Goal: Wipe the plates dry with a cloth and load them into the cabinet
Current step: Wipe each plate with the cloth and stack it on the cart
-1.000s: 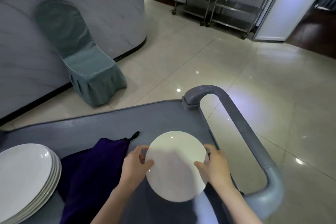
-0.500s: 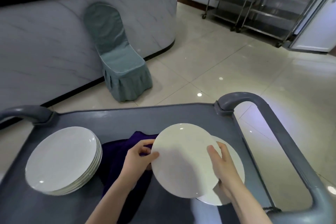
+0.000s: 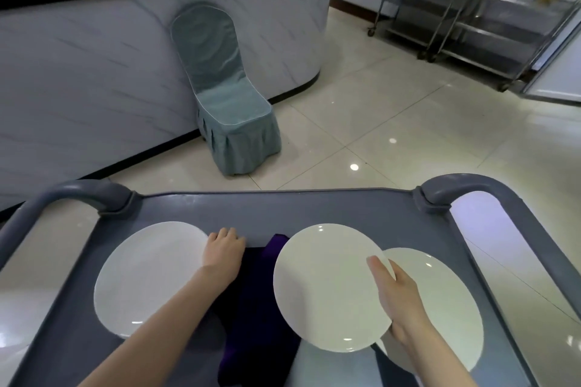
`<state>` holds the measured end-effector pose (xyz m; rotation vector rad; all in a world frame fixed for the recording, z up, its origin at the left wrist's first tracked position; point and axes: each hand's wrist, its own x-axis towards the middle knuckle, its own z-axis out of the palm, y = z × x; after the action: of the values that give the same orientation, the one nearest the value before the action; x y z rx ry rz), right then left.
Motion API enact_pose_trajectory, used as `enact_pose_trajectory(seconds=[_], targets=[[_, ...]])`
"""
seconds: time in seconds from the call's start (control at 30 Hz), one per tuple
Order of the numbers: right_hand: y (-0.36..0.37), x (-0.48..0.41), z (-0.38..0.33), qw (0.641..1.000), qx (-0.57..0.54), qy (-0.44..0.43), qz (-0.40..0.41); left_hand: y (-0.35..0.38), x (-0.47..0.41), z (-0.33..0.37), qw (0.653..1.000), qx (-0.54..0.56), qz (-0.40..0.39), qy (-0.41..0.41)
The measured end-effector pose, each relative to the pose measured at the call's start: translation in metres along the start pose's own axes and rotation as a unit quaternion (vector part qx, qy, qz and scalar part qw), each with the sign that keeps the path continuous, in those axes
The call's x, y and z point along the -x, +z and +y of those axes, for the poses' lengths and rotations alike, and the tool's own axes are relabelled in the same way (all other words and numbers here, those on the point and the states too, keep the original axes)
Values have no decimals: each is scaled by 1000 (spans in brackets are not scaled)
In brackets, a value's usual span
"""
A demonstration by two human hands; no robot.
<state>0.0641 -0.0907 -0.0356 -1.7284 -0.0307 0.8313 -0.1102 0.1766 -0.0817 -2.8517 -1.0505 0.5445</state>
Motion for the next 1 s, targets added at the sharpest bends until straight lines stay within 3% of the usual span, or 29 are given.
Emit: enact_pose_trajectory(seconds=[0.17, 0.27, 0.33, 0.37, 0.43, 0.5, 0.6, 0.7, 0.73, 0.83, 0.93, 1.0], targets=[[12, -2, 2, 1000, 1, 1, 6, -2, -19, -8, 997, -46, -61, -14], [17, -4, 3, 1000, 1, 7, 15, -1, -21, -12, 994, -64, -83, 40], [20, -5, 2, 1000, -1, 11, 20, -5, -19, -16, 995, 9, -78, 65], [21, -5, 2, 1000, -1, 15, 21, -10, -18, -18, 991, 98, -69, 65], [23, -7, 1, 1000, -2, 24, 20, -26, -14, -19, 948, 312, -48, 37], [24, -7, -1, 999, -7, 31, 21, -47, -5, -16, 896, 443, -24, -8], [24, -8, -1, 999, -22, 32, 31, -78, 18, -10, 827, 560, 28, -43], [28, -6, 0, 998, -48, 10, 41, -111, 51, 2, 755, 651, 80, -10], [30, -6, 0, 997, -53, 3, 48, -121, 63, 11, 748, 658, 86, 12], [35, -4, 0, 996, -61, -8, 61, -129, 88, 49, 784, 604, 65, 130], [37, -1, -3, 995, -73, -14, 62, -113, 100, 85, 837, 496, -56, 224], [35, 2, -4, 994, -84, -18, 68, -98, 101, 93, 872, 413, -32, 262]])
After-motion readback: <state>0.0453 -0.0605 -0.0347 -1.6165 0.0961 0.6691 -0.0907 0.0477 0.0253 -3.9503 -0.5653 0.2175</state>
